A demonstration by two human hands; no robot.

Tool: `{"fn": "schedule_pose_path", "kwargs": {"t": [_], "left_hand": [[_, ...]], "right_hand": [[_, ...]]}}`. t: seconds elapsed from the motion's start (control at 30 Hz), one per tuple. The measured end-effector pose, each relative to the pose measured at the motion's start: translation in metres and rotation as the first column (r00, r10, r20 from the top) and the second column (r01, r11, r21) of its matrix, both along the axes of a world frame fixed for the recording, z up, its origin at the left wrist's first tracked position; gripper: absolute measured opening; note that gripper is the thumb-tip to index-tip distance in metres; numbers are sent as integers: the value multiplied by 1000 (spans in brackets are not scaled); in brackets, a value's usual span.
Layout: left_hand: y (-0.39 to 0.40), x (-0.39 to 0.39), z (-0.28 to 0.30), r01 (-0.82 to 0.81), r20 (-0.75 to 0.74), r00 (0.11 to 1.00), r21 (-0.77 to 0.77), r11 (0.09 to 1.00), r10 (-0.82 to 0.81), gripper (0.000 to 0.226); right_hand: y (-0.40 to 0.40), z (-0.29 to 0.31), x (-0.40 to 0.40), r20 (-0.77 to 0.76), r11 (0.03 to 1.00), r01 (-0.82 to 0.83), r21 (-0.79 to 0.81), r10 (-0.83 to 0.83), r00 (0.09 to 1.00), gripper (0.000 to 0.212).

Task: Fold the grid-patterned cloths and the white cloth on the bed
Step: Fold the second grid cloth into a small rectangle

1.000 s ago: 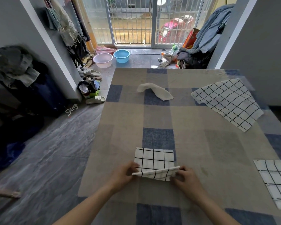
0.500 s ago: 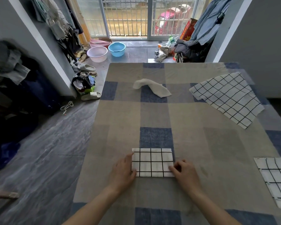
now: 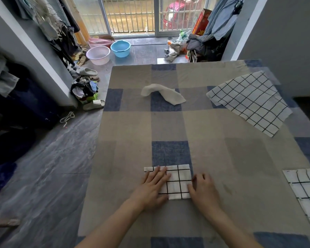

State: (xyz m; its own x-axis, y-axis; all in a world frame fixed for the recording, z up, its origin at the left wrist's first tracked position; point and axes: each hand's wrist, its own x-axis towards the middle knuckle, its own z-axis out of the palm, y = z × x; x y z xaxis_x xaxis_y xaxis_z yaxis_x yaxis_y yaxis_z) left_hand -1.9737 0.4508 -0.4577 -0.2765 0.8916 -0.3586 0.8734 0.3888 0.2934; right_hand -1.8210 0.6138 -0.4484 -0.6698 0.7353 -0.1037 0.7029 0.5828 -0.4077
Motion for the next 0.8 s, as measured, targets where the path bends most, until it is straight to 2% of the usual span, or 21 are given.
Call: {"fn": "schedule_pose_path", "kwargs": {"t": [0.03,0.1,0.13,0.2,0.27,0.37,0.47,0.6,0.7,0.8], "left_hand": [[-2,-2,-2,-1,10,1000,4,1000,1,80],[-3,-6,-8,-13,-13,1000,40,999,14,86],[-3,-7,-11,-13,-54,998,68,998,17,90],[-5,-8,-12,-5,-98,995,36,999,9,97],[-7,-12,-16,21,-140,990,50,999,-14,99],[-6,-15,-17,49,-104,994,93,994,-40,101],[-6,-13,-19,31,-80,997,107,994,-22,106],[-8,-14,-21,-23,-106,994,131,991,37,95],[-20,-18,-20,-49,-166,983,168,985,77,76],[-32,-22,-17,-144,-196,963,200,969,183,67]], "right_hand": [[-4,-1,-7,2,992,-42,119,42,999,23],[-19,1,-29,-90,944,-216,249,245,965,38],[-31,2,-41,-142,917,-313,247,354,925,44],[-51,3,-62,-213,889,-430,156,455,865,54],[-64,-6,-68,-177,882,-468,45,468,866,61],[-63,-22,-61,-49,863,-500,69,504,863,67],[-57,-25,-59,-1,878,-474,59,475,880,69],[-39,-29,-45,85,903,-423,72,417,905,68],[-17,-30,-26,120,922,-373,108,360,925,69],[-9,-29,-19,143,928,-354,118,337,931,69]]}}
